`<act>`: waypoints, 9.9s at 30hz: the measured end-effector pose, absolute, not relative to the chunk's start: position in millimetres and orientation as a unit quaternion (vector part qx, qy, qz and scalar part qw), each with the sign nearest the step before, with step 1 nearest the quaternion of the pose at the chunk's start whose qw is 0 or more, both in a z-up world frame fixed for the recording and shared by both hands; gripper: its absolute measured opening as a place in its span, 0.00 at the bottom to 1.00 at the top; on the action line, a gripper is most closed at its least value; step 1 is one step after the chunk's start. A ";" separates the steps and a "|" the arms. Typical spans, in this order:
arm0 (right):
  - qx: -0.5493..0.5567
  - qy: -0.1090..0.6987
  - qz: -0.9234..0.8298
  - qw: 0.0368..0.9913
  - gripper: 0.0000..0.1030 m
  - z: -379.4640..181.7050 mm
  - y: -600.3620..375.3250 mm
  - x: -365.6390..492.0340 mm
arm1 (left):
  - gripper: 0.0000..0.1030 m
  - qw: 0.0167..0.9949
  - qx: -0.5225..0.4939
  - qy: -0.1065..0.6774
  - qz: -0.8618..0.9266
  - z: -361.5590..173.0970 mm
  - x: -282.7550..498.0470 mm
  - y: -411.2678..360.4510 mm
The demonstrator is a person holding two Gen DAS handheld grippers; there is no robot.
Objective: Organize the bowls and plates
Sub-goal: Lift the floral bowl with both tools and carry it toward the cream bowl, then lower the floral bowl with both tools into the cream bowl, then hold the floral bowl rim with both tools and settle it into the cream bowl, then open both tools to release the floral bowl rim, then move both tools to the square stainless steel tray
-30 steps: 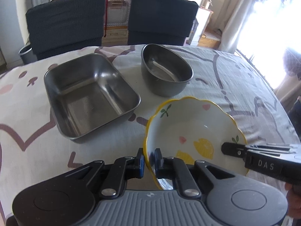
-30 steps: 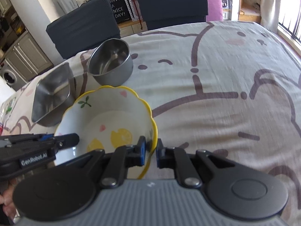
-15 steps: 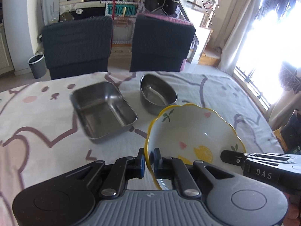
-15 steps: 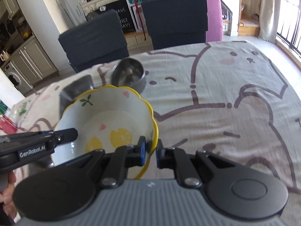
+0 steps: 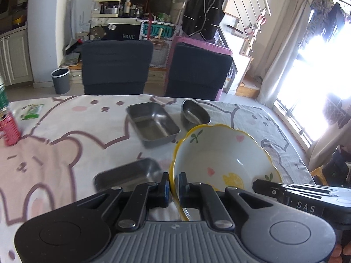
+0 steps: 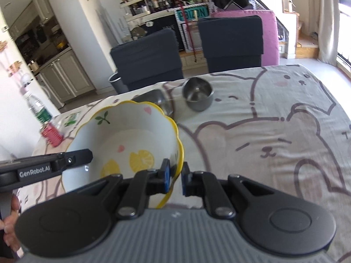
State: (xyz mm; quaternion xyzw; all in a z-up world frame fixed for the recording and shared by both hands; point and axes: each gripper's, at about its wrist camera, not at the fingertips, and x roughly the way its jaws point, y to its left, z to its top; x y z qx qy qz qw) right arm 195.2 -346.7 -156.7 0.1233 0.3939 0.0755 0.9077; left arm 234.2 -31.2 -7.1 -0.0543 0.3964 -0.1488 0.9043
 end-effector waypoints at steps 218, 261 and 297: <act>-0.014 0.549 0.132 0.825 0.12 -227.4 -273.3 149.2 | 0.19 0.829 0.013 0.538 -0.152 -88.6 166.9 19.5; 0.072 0.424 0.112 0.896 1.00 -168.9 -315.5 134.1 | 1.00 0.891 -0.046 0.436 -0.120 -33.5 168.1 43.3; 0.012 0.454 0.160 0.876 0.48 -217.3 -255.6 282.7 | 0.50 0.841 -0.135 0.524 -0.007 -106.9 311.9 42.3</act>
